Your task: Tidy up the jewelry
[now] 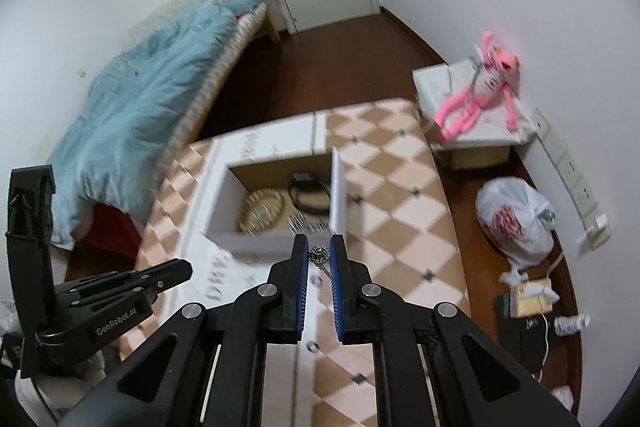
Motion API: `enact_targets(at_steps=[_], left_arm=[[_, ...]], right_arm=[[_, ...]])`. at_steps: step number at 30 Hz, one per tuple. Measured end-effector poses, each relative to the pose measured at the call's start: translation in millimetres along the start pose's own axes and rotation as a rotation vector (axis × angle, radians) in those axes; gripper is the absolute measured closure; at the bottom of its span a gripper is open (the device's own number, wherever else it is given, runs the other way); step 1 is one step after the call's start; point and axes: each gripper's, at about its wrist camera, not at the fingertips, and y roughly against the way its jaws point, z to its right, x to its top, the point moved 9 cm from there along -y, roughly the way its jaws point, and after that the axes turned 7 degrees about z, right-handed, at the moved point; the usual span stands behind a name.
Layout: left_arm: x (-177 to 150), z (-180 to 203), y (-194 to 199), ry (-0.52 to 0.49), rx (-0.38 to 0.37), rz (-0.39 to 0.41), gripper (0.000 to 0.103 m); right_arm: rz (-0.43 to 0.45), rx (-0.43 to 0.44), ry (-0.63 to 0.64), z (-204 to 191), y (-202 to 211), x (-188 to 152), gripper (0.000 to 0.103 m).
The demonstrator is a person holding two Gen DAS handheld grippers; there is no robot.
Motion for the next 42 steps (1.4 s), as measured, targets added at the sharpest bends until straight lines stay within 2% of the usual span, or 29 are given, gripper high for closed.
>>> enact_targets(at_steps=[8,13,15,17,18,19,20,22,25,33,36,38,39,41,42], left_arm=[[48,-19,-2,0.033,-0.002,0.031,0.100],[37,-33,-2,0.100,-0.001,0.023,0.098],[28,-36,-5,0.098,0.030,0.004,0.097],[18,-40,-7,0.078,0.069,-0.002,0.086],[12,-41,-8,0.065,0.092,0.000,0.057],[6,-43,-10,0.053,0.113,0.001,0.037],[1,-45,-10,0.047,0.126,0.002,0.010],[-18,-47,-14,0.010,0.164,0.005,0.010],[-48,-51,-28,-0.011,0.206,-0.034,0.010],[-108,-32,-77,-0.034,0.173,-0.140,0.012],[-119,-23,-90,-0.064,0.170,-0.157,0.023],[-123,-19,-95,-0.078,0.173,-0.165,0.038],[-125,-17,-98,-0.091,0.175,-0.172,0.049],[-125,-13,-99,-0.117,0.187,-0.160,0.059],[-124,-11,-99,-0.128,0.189,-0.154,0.068]], right_arm=[[0.025,0.043,0.056,-36,-14,61,0.092],[0.014,0.043,0.074,-45,-28,69,0.092],[0.005,0.049,0.068,-45,-31,64,0.092],[-0.004,0.054,0.059,-43,-32,56,0.092],[-0.009,0.057,0.056,-42,-32,51,0.092],[-0.014,0.060,0.051,-40,-31,45,0.092],[-0.018,0.061,0.048,-39,-29,39,0.092],[-0.025,0.056,0.045,-34,-26,25,0.092],[-0.052,0.038,0.034,-23,-24,-4,0.092],[-0.186,-0.058,-0.046,29,-49,-98,0.092],[-0.212,-0.083,-0.084,46,-53,-116,0.092],[-0.223,-0.100,-0.103,57,-53,-125,0.092],[-0.224,-0.106,-0.107,61,-53,-128,0.092],[-0.227,-0.113,-0.112,65,-51,-130,0.092],[-0.226,-0.116,-0.112,66,-51,-130,0.092]])
